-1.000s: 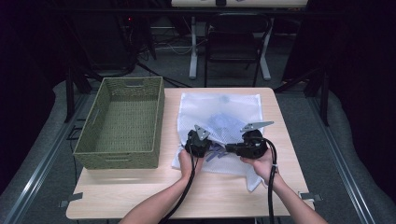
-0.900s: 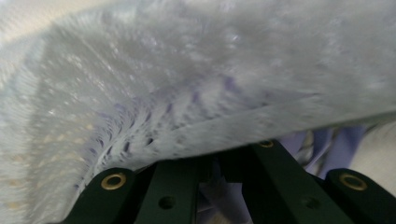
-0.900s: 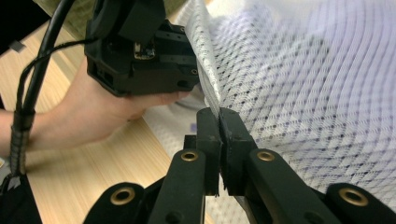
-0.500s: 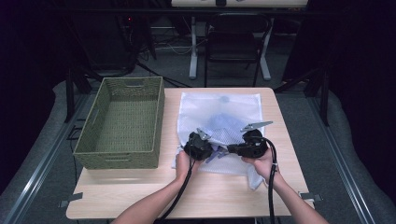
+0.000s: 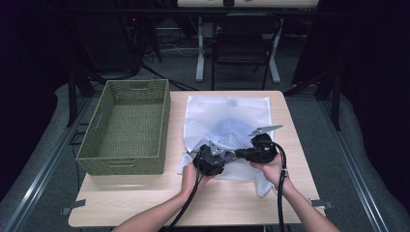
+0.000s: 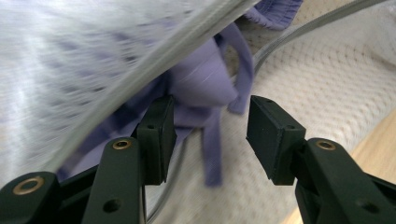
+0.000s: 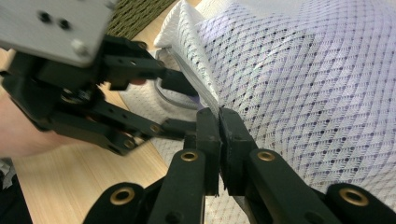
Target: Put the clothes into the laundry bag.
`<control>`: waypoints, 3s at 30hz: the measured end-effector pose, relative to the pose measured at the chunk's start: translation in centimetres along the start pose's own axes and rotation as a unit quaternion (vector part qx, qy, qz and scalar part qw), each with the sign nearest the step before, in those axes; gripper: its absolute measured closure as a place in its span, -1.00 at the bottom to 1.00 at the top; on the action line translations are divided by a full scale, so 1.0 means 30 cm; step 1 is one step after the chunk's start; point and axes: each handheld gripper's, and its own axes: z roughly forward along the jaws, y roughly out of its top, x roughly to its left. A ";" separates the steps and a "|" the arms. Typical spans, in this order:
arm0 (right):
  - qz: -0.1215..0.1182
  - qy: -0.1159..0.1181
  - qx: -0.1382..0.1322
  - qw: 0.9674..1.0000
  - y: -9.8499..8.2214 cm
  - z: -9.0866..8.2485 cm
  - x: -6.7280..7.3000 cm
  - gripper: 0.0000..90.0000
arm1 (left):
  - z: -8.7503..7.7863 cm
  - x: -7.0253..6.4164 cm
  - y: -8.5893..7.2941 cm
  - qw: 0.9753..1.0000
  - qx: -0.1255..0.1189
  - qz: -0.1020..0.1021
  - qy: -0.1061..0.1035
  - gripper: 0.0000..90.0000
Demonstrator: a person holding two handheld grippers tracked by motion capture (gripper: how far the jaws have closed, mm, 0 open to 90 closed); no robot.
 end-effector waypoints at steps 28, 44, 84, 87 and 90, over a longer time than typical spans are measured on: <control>0.008 -0.004 -0.012 1.000 0.002 -0.013 -0.009 0.95 | 0.051 0.069 0.054 0.996 -0.048 -0.024 0.065 0.93; 0.010 -0.004 -0.010 1.000 -0.002 -0.014 -0.018 0.95 | 0.052 0.136 0.023 0.993 -0.033 -0.010 0.117 0.92; 0.005 -0.002 0.004 1.000 -0.013 -0.011 -0.012 0.95 | 0.008 0.139 -0.050 0.998 -0.015 -0.025 0.050 0.88; 0.004 0.000 0.001 1.000 -0.013 -0.024 -0.005 0.95 | 0.017 0.147 -0.044 0.998 -0.014 -0.032 0.051 0.88; 0.005 0.002 0.002 1.000 -0.015 -0.024 -0.008 0.95 | 0.010 0.150 -0.046 0.998 -0.011 -0.031 0.048 0.82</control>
